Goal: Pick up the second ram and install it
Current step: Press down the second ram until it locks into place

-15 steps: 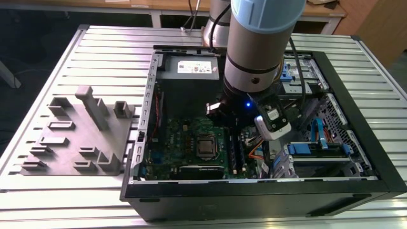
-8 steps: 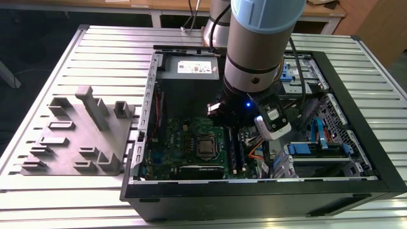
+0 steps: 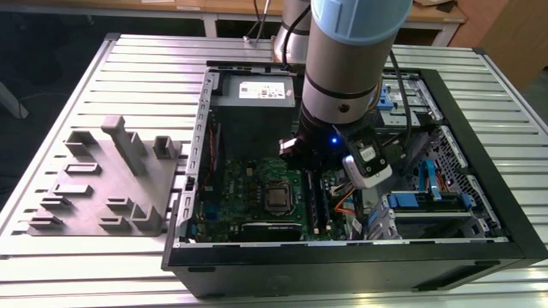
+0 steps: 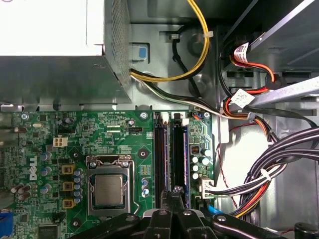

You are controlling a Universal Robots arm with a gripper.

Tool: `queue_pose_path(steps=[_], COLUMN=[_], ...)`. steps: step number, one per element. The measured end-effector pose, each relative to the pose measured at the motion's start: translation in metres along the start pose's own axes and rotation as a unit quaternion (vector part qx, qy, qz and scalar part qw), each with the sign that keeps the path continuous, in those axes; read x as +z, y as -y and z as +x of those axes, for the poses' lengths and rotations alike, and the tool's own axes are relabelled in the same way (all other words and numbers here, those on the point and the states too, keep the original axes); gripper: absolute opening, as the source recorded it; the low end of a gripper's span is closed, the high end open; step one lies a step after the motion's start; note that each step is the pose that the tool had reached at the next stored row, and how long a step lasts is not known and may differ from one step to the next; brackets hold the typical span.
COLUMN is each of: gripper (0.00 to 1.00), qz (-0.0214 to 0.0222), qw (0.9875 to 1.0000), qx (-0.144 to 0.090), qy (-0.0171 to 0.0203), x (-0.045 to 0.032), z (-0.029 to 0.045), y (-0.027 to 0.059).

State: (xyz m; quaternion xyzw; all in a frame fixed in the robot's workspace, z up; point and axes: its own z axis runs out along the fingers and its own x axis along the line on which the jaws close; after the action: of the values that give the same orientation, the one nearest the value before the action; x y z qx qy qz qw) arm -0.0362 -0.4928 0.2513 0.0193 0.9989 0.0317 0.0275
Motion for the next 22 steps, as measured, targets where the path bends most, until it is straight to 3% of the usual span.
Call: queue_pose_path(steps=[22], gripper=[0.07], qz=[-0.0001], qw=[1.0], qx=[0.0], qy=[0.0], x=[0.0012], z=[0.0006], y=[-0.0135])
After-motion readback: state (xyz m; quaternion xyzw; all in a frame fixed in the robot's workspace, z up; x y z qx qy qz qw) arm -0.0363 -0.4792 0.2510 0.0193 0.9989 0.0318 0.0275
